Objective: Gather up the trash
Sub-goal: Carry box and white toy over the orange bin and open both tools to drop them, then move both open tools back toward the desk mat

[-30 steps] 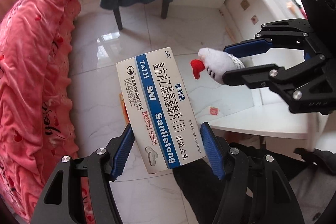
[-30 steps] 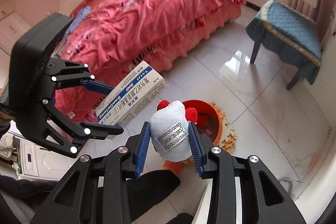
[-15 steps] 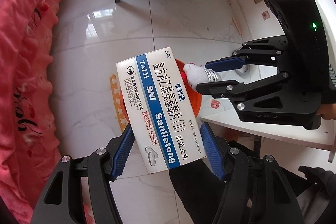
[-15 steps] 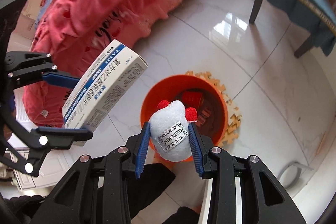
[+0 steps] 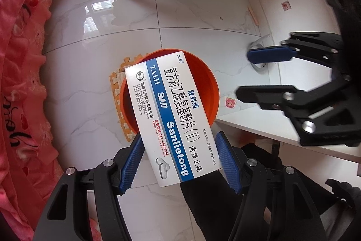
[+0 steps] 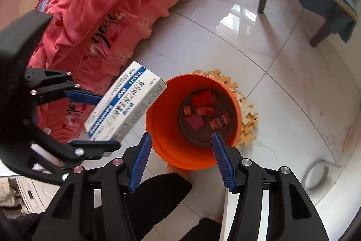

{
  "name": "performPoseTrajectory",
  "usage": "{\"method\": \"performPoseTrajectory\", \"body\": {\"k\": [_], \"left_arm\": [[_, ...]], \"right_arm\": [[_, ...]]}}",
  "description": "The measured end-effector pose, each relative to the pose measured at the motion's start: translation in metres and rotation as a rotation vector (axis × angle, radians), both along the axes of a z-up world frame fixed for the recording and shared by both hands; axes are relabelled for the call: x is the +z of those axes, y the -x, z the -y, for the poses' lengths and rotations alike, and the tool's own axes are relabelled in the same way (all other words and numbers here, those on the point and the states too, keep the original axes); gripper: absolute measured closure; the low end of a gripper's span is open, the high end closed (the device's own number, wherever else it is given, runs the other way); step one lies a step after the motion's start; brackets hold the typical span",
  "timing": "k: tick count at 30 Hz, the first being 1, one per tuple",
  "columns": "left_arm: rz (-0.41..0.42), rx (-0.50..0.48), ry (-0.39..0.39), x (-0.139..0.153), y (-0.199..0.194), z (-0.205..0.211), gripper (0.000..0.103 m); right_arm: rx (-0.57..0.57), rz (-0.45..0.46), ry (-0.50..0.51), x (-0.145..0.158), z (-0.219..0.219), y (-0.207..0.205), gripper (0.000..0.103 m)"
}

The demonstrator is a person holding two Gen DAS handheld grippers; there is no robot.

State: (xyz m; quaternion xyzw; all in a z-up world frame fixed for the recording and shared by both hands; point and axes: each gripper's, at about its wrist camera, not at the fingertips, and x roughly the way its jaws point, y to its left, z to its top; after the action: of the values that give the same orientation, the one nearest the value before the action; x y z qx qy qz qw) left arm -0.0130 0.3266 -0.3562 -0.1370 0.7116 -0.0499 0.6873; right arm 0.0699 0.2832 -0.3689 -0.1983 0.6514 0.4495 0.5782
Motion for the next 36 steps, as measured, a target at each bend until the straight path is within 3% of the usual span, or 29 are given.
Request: {"method": "performPoseTrajectory", "body": {"k": [3, 6, 12, 20, 23, 36], "left_arm": [[-0.002, -0.028, 0.000, -0.005, -0.005, 0.006, 0.035], [-0.003, -0.054, -0.025, -0.005, -0.009, 0.011, 0.024], [-0.009, -0.071, -0.033, 0.005, -0.012, 0.012, 0.024], [0.020, -0.120, -0.103, 0.052, -0.007, 0.027, 0.021], [0.034, -0.129, -0.128, 0.073, -0.004, 0.034, 0.019], [0.138, -0.247, -0.270, 0.176, -0.001, 0.108, 0.016]], "right_arm": [[-0.015, -0.006, 0.003, 0.003, 0.008, -0.002, 0.047], [-0.021, -0.007, 0.006, 0.005, 0.014, -0.003, 0.047], [-0.029, -0.014, -0.019, 0.018, 0.026, -0.006, 0.047], [0.000, 0.018, -0.086, 0.067, 0.048, -0.007, 0.047], [0.000, 0.022, -0.113, 0.091, 0.060, -0.007, 0.042], [-0.048, 0.085, -0.255, 0.199, 0.137, 0.003, 0.034]]}}
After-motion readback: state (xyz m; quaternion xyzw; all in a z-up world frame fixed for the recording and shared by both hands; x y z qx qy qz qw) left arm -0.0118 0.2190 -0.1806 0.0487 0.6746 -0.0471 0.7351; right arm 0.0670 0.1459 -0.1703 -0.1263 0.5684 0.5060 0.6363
